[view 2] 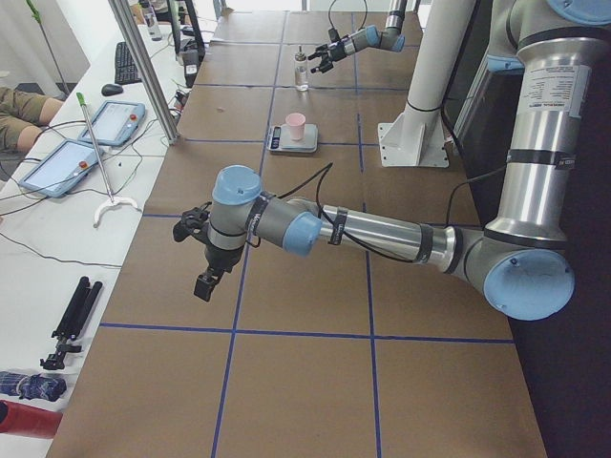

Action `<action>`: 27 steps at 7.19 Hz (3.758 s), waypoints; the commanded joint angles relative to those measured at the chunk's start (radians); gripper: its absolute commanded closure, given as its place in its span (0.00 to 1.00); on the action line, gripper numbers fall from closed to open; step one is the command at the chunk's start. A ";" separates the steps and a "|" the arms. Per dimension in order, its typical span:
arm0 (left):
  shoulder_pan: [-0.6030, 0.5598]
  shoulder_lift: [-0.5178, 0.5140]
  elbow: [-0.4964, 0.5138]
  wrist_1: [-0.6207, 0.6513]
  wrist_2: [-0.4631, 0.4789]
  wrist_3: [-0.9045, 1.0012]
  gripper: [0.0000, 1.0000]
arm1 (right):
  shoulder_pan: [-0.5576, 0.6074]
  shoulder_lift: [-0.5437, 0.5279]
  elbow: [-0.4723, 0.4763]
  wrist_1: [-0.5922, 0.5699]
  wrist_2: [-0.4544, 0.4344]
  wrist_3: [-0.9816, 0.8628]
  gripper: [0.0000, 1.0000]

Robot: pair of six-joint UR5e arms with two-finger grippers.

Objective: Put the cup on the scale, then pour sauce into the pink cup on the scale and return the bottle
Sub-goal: 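Close the right gripper on the bottle and lift it, then raise the bottle with the right gripper off the table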

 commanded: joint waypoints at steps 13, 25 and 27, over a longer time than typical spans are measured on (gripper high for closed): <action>0.000 -0.004 -0.009 0.002 0.000 -0.003 0.00 | 0.084 0.108 -0.129 0.035 0.028 0.003 0.00; -0.003 -0.006 -0.014 0.005 0.002 -0.003 0.00 | 0.101 0.160 -0.181 0.077 0.028 0.004 0.60; -0.003 -0.006 -0.014 0.005 0.000 -0.003 0.00 | 0.102 0.162 -0.184 0.116 0.037 0.003 1.00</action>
